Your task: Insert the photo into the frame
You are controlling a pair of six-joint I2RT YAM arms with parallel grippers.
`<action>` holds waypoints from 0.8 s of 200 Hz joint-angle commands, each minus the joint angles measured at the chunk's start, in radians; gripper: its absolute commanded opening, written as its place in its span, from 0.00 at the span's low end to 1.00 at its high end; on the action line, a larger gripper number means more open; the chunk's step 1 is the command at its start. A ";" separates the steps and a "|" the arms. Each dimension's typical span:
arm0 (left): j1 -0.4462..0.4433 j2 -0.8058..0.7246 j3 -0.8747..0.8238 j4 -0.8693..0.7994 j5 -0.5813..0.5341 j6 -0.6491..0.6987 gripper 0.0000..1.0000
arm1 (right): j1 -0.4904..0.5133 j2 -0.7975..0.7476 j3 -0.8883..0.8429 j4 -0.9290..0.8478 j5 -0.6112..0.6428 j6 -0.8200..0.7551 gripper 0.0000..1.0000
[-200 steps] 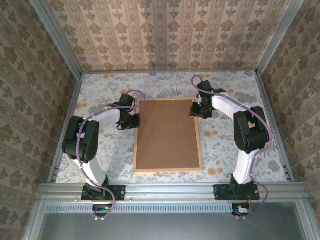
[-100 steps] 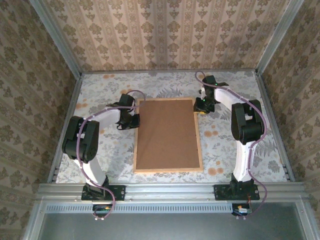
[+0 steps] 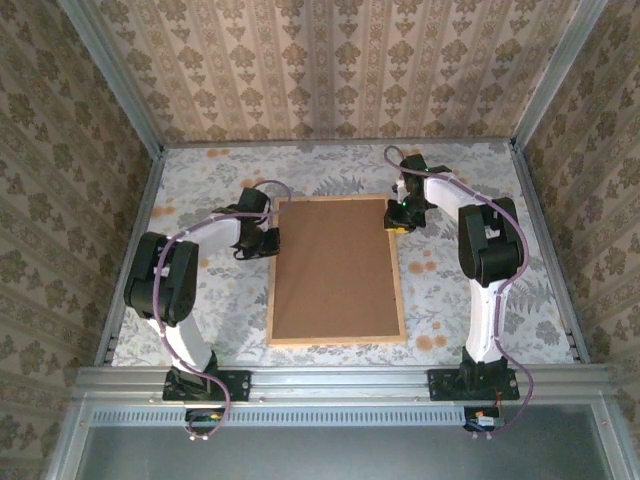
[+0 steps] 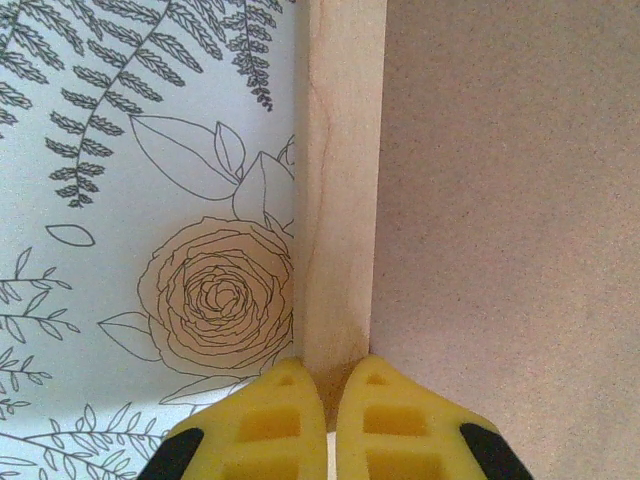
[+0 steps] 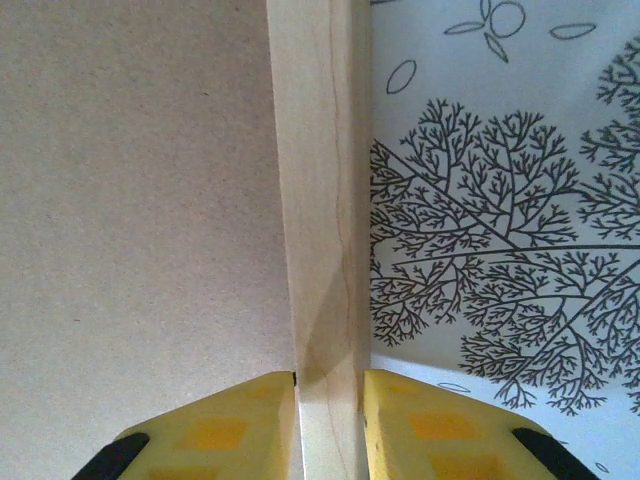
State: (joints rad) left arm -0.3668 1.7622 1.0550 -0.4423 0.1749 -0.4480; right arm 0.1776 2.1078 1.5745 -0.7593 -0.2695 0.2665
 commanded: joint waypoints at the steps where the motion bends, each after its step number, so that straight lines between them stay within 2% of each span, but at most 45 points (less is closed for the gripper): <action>1: -0.004 -0.007 -0.010 -0.055 0.009 0.012 0.00 | 0.005 0.028 0.033 -0.041 0.017 -0.015 0.24; 160: 0.002 -0.005 -0.019 -0.050 0.012 0.010 0.00 | 0.024 0.055 0.045 -0.090 0.048 -0.036 0.25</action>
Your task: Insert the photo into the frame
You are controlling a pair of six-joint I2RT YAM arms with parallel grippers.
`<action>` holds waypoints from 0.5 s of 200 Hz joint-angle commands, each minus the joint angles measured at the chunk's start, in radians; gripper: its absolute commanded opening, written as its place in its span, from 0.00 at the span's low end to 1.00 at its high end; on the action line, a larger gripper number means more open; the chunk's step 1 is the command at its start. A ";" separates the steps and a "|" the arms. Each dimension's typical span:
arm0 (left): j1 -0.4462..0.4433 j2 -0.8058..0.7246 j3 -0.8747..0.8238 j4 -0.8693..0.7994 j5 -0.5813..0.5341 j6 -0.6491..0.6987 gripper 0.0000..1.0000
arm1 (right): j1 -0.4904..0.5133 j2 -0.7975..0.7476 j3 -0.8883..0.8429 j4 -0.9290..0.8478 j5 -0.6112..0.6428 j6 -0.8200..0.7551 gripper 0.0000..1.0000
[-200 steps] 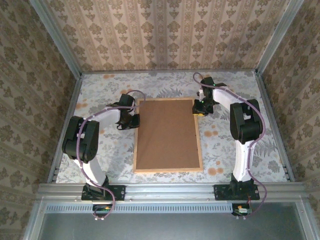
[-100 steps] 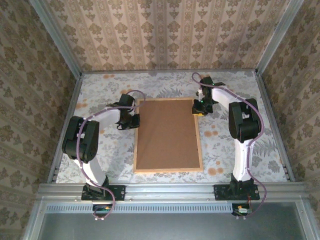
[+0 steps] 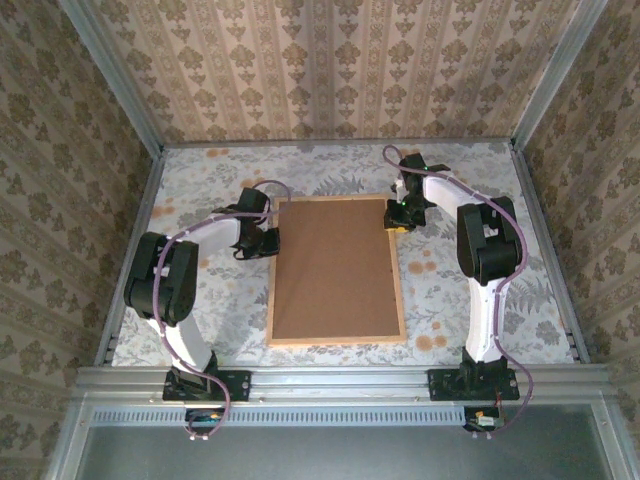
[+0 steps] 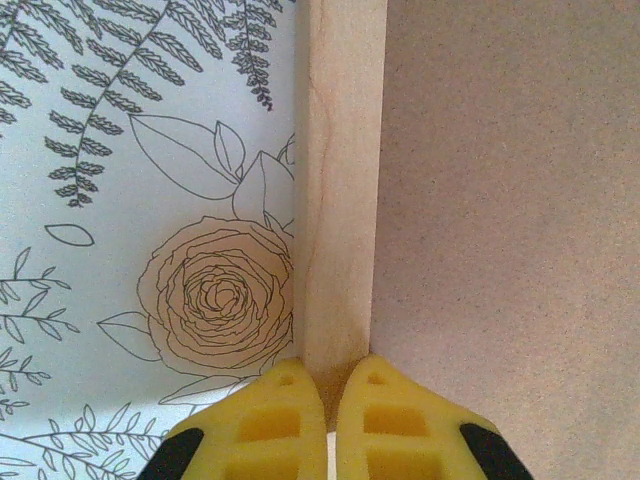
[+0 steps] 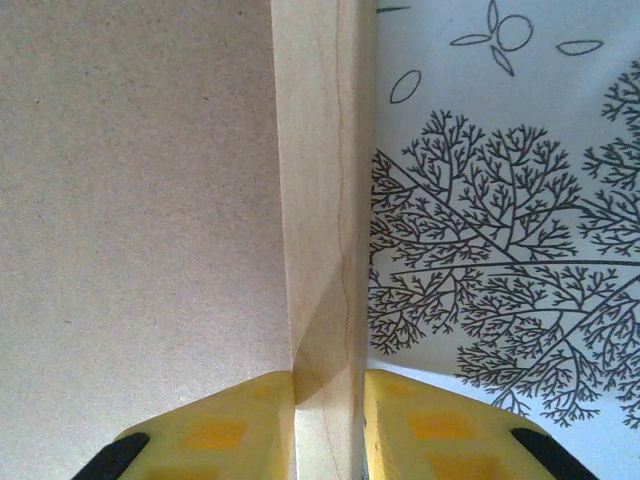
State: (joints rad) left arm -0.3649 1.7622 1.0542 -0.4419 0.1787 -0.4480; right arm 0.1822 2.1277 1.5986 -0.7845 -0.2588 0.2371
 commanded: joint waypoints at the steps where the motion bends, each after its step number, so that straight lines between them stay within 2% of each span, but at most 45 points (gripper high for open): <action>1: 0.000 -0.005 -0.018 -0.050 0.009 0.010 0.00 | 0.019 0.036 0.021 -0.065 0.039 -0.005 0.24; 100: -0.002 -0.014 -0.014 -0.050 0.013 0.019 0.00 | 0.052 0.073 0.058 -0.071 0.135 0.067 0.22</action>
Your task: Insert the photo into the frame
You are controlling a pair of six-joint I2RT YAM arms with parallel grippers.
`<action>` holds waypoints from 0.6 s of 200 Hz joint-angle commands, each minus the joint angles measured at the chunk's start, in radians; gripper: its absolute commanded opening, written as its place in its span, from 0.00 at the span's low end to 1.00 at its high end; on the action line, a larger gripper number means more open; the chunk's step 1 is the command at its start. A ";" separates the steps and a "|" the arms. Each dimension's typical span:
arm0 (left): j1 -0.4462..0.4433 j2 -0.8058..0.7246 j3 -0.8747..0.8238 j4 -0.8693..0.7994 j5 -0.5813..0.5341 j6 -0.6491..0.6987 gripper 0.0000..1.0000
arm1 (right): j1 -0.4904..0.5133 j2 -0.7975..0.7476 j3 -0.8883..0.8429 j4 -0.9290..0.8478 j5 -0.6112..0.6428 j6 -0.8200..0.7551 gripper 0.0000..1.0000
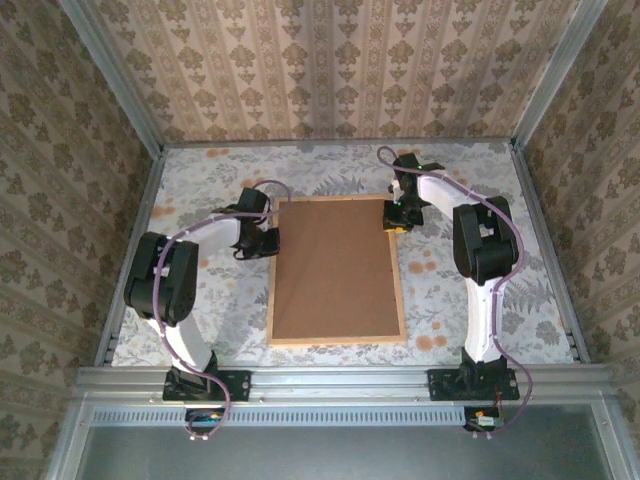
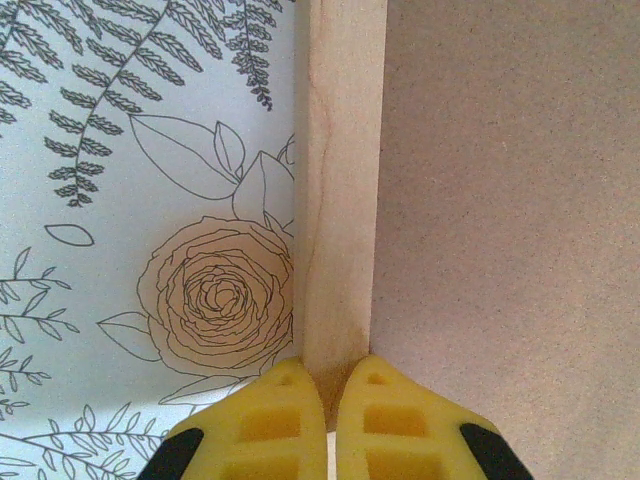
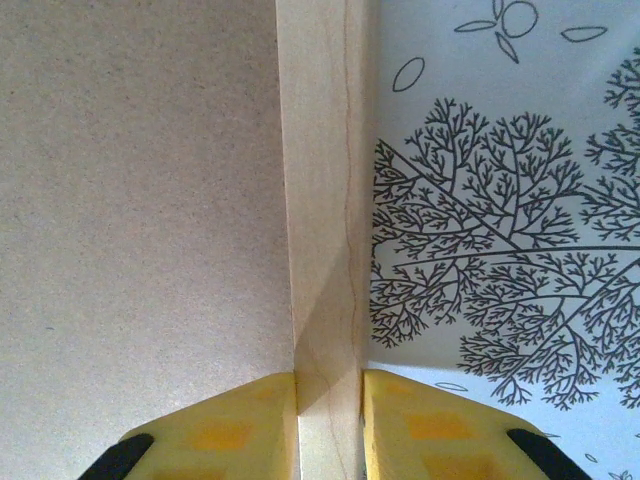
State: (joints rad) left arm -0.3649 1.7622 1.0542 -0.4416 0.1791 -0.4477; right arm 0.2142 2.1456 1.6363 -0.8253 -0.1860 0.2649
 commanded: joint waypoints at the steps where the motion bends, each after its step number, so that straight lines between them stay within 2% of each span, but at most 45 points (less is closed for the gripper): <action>1: -0.003 -0.015 -0.013 -0.052 0.013 0.018 0.00 | 0.021 0.055 0.022 -0.030 0.064 0.040 0.22; 120: -0.011 -0.017 0.004 -0.060 0.020 0.034 0.00 | 0.094 0.136 0.111 -0.091 0.112 0.053 0.22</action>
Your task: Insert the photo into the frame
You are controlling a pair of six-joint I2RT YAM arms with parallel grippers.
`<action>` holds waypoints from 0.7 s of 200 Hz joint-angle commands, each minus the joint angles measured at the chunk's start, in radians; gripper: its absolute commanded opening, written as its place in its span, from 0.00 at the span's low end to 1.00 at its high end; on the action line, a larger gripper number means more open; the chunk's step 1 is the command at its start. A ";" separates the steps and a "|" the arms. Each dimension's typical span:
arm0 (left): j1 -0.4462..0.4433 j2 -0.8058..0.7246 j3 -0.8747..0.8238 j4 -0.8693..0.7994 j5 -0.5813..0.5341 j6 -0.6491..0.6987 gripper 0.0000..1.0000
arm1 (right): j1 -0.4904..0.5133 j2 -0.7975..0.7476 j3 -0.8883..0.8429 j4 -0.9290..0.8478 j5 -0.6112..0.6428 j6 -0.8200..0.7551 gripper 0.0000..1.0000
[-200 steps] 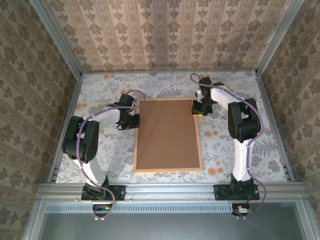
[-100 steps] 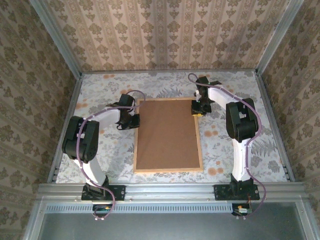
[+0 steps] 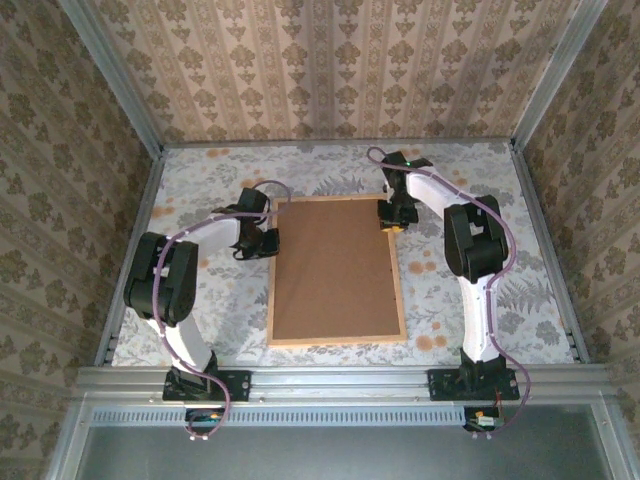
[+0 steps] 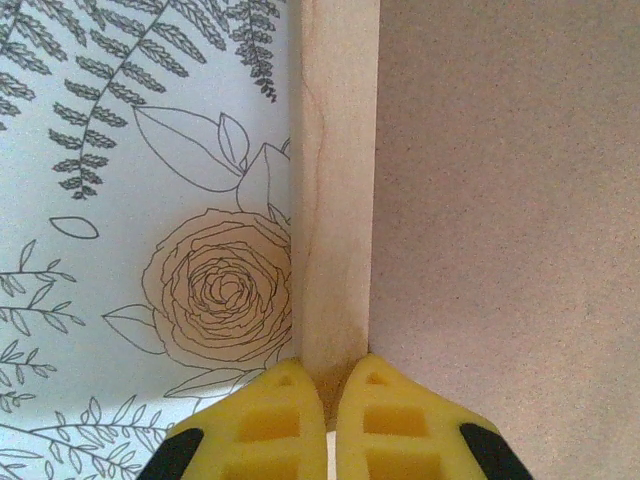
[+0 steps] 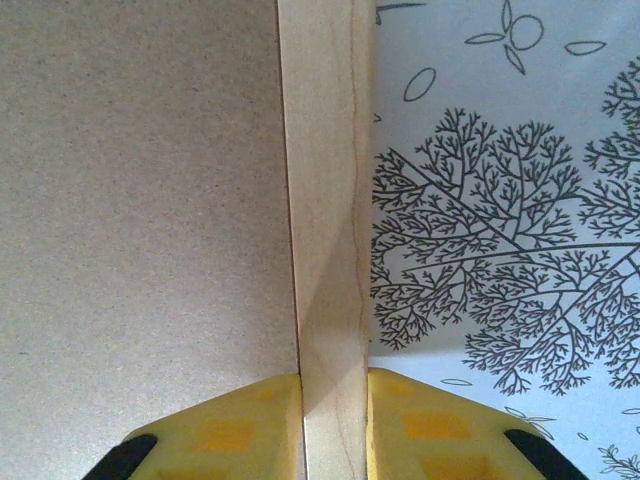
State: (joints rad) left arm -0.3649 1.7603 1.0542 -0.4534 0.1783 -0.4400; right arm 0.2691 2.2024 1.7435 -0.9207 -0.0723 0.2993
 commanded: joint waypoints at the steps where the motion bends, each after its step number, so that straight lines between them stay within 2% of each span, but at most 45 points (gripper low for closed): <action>1: -0.011 -0.015 0.004 -0.048 0.021 0.027 0.00 | 0.038 0.079 0.004 0.003 -0.001 0.018 0.22; 90: -0.012 -0.010 0.007 -0.051 0.020 0.034 0.00 | 0.081 0.117 0.029 -0.035 0.109 0.049 0.26; 140: -0.014 -0.013 0.002 -0.048 0.021 0.033 0.00 | 0.113 0.125 0.038 -0.060 0.247 0.061 0.27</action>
State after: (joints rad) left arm -0.3653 1.7599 1.0546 -0.4553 0.1783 -0.4324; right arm 0.3473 2.2410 1.8011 -0.9764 0.1223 0.3401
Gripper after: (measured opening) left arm 0.070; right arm 0.262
